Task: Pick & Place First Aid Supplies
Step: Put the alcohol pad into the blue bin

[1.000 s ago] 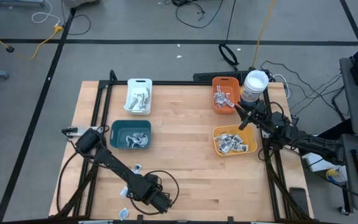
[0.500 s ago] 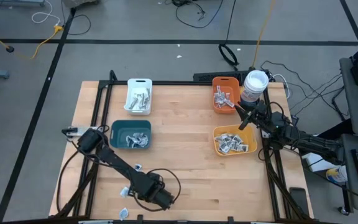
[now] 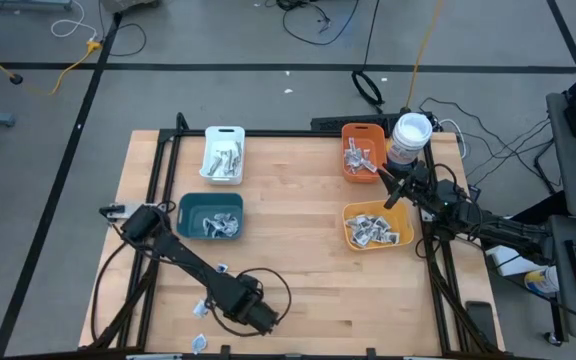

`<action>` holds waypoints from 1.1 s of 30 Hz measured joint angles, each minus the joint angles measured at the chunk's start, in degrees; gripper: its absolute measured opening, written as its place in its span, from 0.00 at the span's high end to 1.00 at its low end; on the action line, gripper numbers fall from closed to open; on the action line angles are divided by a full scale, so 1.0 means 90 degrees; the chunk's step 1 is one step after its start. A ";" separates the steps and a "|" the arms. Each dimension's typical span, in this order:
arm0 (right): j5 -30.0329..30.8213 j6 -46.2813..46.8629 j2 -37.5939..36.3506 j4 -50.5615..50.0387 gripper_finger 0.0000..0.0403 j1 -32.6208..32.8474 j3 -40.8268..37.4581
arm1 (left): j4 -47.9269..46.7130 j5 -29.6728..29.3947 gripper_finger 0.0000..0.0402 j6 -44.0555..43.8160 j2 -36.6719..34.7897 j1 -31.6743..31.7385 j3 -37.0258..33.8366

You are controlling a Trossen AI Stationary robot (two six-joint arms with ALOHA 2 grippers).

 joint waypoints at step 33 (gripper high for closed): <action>0.0002 0.0000 0.0001 0.0000 0.71 -0.0002 0.0000 | -0.1868 -0.0906 1.00 0.5342 -0.5034 0.3468 -0.4373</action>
